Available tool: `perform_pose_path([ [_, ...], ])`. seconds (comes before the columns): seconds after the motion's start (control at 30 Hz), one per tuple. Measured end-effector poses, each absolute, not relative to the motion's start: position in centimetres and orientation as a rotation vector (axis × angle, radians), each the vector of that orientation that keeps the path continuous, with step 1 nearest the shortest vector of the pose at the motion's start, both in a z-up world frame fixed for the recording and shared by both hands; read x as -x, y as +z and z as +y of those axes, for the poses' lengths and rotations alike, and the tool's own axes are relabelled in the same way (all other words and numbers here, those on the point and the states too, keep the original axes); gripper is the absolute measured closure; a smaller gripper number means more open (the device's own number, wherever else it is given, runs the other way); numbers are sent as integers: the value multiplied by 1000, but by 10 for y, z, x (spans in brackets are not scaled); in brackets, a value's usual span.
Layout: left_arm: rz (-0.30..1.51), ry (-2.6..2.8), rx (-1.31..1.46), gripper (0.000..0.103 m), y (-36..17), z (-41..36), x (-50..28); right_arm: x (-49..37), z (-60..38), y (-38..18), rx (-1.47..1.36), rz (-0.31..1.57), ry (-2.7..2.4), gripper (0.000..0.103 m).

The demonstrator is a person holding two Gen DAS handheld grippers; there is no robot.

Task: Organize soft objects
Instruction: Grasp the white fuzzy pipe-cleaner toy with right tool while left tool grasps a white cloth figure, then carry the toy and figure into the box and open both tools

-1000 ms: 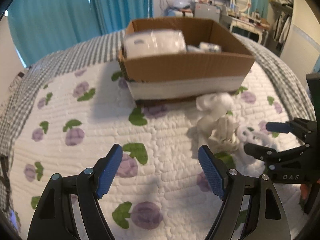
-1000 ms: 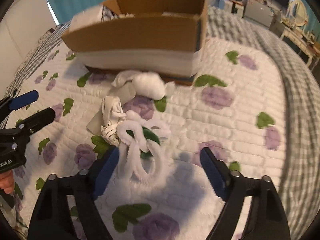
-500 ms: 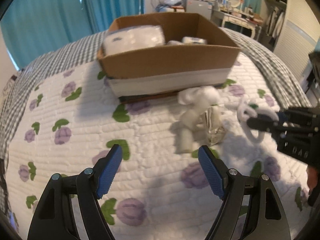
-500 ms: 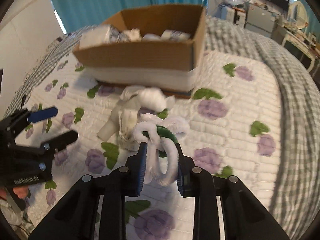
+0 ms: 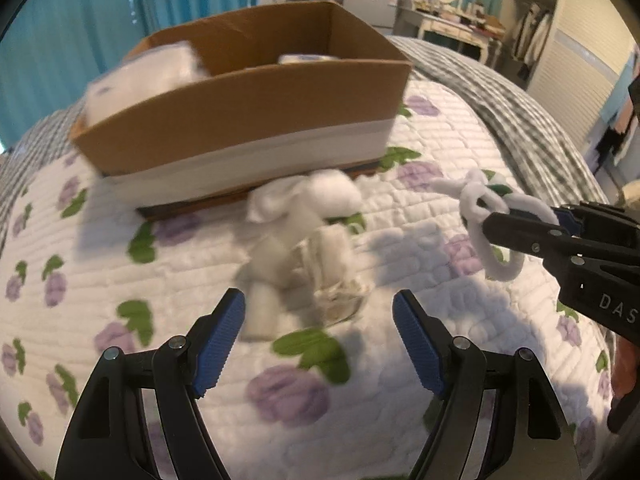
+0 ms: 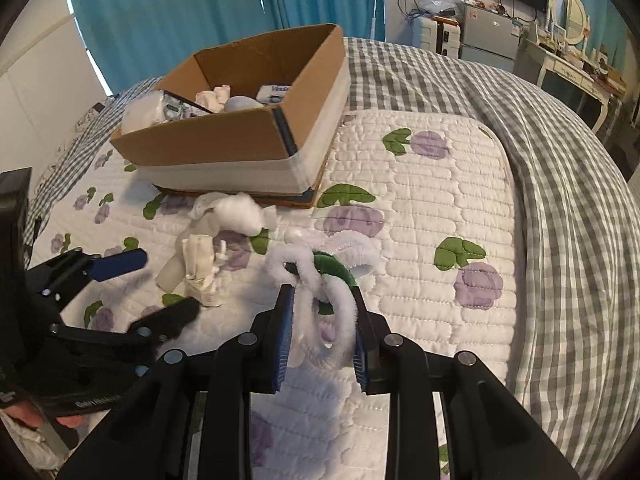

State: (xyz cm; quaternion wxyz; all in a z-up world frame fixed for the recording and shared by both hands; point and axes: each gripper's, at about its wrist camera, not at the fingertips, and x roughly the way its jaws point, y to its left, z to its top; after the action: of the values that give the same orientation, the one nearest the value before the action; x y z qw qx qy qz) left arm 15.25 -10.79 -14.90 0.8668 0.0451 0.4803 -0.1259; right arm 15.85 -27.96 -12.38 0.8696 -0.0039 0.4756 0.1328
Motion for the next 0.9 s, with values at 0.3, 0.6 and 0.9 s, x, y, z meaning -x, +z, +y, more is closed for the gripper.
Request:
perform_pose_path([
  [0.3, 1023, -305, -130, 59, -165, -120, -168, -172, -283, -139, -7, 1015, 273, 78],
  [0.6, 1014, -349, -106, 71, -151, -104, -156, -166, -274, -123, 8, 994, 272, 78],
  [0.9, 897, -353, -105, 71, -92, -85, -124, -142, -256, -63, 41, 892, 279, 78],
])
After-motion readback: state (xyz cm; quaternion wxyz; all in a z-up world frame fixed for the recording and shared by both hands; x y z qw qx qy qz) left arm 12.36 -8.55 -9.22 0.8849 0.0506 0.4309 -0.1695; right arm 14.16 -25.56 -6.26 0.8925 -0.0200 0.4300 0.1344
